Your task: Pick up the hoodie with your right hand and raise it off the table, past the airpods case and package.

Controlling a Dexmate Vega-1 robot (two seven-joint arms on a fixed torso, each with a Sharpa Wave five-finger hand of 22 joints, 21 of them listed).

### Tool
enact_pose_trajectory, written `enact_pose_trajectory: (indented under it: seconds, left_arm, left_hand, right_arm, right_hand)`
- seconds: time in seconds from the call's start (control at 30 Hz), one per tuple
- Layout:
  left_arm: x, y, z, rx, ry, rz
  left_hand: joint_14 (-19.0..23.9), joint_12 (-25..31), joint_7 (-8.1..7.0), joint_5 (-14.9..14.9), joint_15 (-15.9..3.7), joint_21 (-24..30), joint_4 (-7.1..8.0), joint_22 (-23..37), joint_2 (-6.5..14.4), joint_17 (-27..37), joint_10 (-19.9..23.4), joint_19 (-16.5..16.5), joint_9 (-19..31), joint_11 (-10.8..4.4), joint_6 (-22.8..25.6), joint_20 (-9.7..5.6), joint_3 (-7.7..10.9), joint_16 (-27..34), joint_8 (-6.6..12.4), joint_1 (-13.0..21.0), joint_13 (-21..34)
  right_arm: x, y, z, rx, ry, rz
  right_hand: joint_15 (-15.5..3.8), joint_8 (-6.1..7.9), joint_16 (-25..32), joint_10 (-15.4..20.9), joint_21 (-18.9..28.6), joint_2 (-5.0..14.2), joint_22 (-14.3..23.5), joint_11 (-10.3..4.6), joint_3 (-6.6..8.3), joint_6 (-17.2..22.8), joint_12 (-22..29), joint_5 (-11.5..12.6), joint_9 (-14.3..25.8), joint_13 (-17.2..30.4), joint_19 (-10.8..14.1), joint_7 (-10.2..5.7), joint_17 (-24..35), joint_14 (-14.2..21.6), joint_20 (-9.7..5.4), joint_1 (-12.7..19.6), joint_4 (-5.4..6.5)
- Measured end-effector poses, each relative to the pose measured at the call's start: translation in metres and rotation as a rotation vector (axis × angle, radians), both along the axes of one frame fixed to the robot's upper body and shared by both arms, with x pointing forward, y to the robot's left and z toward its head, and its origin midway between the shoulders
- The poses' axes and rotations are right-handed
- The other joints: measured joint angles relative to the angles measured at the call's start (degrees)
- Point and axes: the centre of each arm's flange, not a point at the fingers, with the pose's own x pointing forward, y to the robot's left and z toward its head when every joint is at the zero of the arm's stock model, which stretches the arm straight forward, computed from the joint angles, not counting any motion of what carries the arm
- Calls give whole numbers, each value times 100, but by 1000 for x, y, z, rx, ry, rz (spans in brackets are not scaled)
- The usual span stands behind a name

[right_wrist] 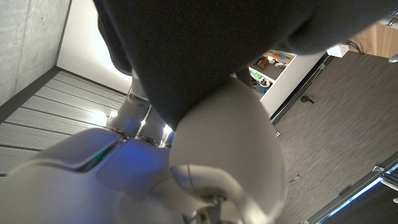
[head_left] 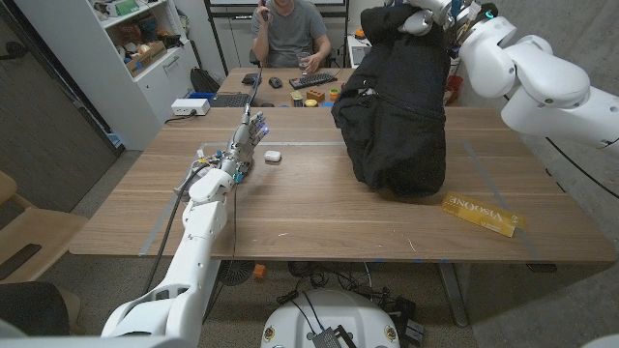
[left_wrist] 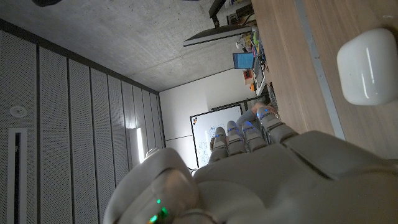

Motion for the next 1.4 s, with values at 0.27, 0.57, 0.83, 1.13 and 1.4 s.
enact_pose_trajectory:
  seconds: [0.27,0.57,0.83,1.13,1.4]
  left_arm:
    - [-1,3,0,0,-2,-4]
    - [-1,5,-2,1,2,-7]
    - [2,7,-4,-5,3,-5]
    - [4,7,-7,-14,6,-4]
    - [2,6,-1,-18,-6,5]
  left_hand:
    - [0,0,0,0,0,0,0,0,0,0,0,0,0,0,0,0,0,0,0,0,0]
    - [11,0,0,0,-11,0,0,0,0,0,0,31,0,0,0,-31,0,0,0,0,-1]
    - [42,0,41,0,-42,12,0,0,0,0,86,55,0,-4,41,-6,0,0,0,0,-1]
    - [42,0,41,0,-42,21,0,0,0,0,93,54,0,-10,41,-6,0,0,0,0,-1]
    - [42,0,41,0,-42,20,0,0,0,0,92,54,0,-10,41,-7,0,0,0,0,-2]
  right_arm:
    - [-10,3,16,2,-17,-13]
    - [-15,7,28,4,-26,-22]
    - [-13,8,35,1,-13,-39]
    - [-8,10,35,-8,5,-50]
    - [-8,9,36,-13,11,-57]
  right_hand:
    - [-21,23,-103,71,66,0,-116,-72,-25,-42,-1,0,-5,18,-3,-20,329,20,-3,0,-25]
    - [-40,23,-189,91,144,0,-188,-92,-49,-102,-33,0,13,44,-67,-2,522,40,0,0,-49]
    - [-40,64,-277,91,210,0,-263,-92,-72,-112,-34,-1,12,71,-106,-11,779,41,39,0,-72]
    - [-39,64,-350,92,222,0,-305,-92,-98,-132,-34,-33,10,71,-106,-31,938,100,39,0,-94]
    - [-39,63,-366,127,256,0,-345,-188,-113,-153,-67,-33,10,99,-106,-52,971,100,40,0,-80]
